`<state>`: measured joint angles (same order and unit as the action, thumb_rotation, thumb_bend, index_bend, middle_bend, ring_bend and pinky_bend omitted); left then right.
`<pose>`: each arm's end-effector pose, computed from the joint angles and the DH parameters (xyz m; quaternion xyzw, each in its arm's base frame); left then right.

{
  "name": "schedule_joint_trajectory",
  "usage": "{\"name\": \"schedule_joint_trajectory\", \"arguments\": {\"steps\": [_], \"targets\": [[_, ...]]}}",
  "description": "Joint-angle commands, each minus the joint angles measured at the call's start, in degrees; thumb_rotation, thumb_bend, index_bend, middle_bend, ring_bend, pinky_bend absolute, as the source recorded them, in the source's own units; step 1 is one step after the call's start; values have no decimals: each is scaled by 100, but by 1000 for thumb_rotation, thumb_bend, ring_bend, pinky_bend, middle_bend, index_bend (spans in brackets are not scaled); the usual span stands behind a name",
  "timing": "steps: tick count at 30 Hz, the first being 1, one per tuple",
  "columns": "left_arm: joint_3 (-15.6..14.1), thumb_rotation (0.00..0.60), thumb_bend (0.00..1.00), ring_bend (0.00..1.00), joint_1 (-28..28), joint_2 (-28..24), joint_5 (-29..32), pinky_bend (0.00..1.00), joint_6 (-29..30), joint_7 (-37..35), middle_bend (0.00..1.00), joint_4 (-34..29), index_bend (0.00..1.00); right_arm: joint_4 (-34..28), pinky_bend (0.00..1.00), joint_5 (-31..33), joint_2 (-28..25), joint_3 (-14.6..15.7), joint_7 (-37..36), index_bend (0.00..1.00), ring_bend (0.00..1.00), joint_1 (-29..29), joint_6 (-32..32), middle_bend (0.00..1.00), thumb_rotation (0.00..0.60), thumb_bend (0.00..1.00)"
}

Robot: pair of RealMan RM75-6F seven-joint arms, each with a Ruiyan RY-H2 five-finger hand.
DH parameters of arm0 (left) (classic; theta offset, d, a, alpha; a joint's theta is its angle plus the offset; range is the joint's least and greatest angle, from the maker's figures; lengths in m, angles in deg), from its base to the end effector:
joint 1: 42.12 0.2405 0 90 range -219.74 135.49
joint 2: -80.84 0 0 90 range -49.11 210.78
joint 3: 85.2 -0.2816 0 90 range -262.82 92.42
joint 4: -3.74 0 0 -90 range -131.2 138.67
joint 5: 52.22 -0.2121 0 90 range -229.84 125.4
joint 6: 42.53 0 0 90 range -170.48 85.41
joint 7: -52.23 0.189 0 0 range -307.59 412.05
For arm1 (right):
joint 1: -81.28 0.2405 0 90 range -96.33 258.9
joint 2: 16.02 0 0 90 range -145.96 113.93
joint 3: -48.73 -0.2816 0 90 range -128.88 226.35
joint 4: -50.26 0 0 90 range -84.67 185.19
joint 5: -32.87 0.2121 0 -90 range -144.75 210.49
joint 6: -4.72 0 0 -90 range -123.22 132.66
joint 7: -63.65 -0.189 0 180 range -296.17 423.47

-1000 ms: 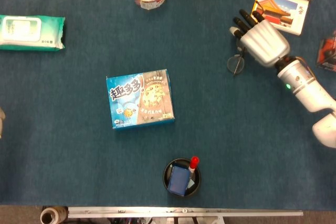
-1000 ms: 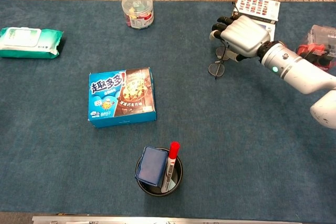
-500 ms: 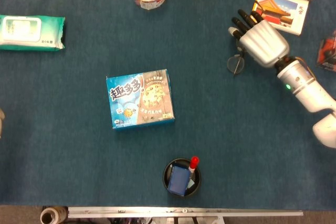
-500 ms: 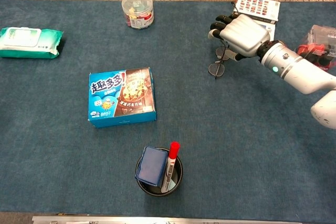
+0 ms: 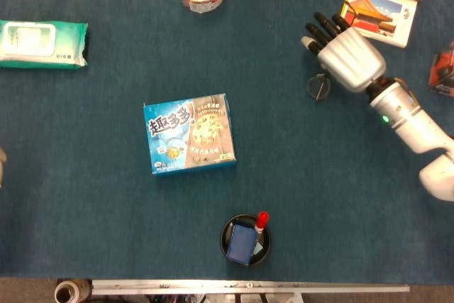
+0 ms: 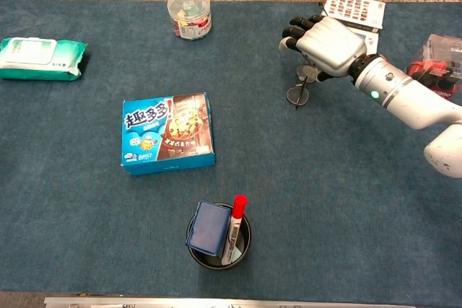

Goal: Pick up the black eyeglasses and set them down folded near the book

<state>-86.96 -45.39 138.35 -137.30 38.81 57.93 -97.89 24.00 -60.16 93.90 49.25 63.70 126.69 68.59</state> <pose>-0.3304 0.1979 0.1680 -0.6227 -0.4245 -0.3176 0.5755 -0.2047 -0.4473 -0.0762 0.8184 -0.0967 0.3287 0.4613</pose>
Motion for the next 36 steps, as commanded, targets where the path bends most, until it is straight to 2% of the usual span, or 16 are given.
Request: {"name": "schedule_joint_trajectory", "arguments": {"steps": [1,12,23,28,36], "targets": [[-2,600,485,371,13,-13,-14,458,23,-27,449,-5,524,-64,239,2,-3,-42,12,282,108,42,67,220,600,332],[4,600,484,371,2,0,14,458,-11,23,449,-1,524,-580,239,6,-193,-305,266,282,108,271,499,231,600,333],[9,600,485,371,-9,20,46,458,-43,63,449,13,524,-1145,239,220,-440,-669,825,282,108,162,1027,246,600,359],[10,600,484,371,-13,23,63,458,-58,72,449,11,524,-1505,239,490,-584,-906,1339,282,108,1,1151,246,600,363],[13,600,485,371,-30,37,101,458,-106,103,449,21,524,-2083,239,1073,-862,-1266,1989,282,108,-231,976,246,600,369]]}}
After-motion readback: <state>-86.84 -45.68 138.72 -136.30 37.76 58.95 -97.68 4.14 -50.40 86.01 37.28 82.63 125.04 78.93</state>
